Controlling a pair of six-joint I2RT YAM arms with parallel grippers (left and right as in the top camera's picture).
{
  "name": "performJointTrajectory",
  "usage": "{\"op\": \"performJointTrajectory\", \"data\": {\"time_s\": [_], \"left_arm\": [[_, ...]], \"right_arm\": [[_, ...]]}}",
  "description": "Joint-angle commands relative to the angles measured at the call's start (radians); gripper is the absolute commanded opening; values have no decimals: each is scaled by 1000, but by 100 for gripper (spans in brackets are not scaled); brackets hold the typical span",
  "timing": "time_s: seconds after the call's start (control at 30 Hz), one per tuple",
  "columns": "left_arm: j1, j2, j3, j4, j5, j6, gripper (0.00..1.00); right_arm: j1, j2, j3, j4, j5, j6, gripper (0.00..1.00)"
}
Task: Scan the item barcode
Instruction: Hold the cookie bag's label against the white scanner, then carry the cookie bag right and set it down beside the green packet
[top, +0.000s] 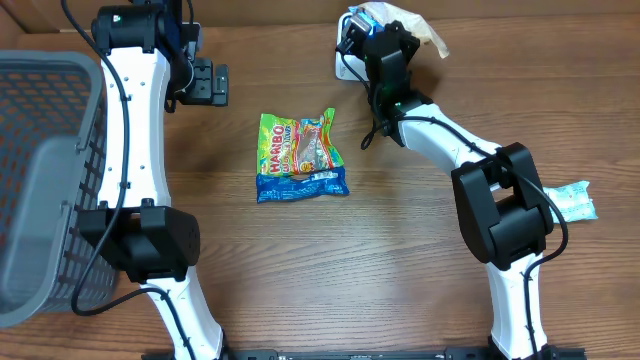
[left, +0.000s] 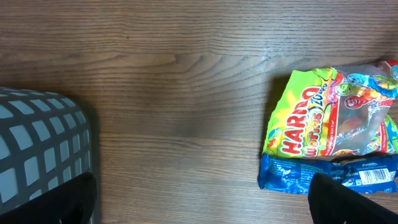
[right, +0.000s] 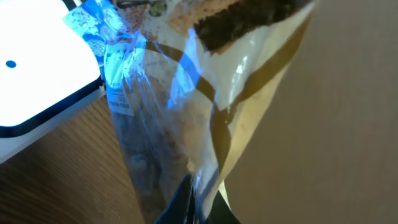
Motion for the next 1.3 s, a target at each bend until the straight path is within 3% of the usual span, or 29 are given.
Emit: {"op": "performJointTrajectory", "data": {"time_s": [0.0, 0.37, 0.53, 0.7, 0.97, 1.07, 1.27], "left_arm": [[-8, 8, 6, 2, 11, 19, 100], [-8, 8, 6, 2, 11, 19, 99], [-8, 8, 6, 2, 11, 19, 100], [-8, 8, 6, 2, 11, 19, 100], [-8, 8, 6, 2, 11, 19, 99], [-8, 8, 6, 2, 11, 19, 100], [-8, 8, 6, 2, 11, 19, 100]], "right_arm": [[11, -3, 13, 6, 28, 3, 4], [48, -3, 13, 107, 39, -8, 4], [48, -3, 13, 268, 39, -110, 4], [50, -3, 13, 276, 57, -158, 4], [97, -48, 13, -2, 51, -121, 4], [132, -118, 13, -92, 43, -17, 4], [208, -382, 13, -524, -126, 332, 4]]}}
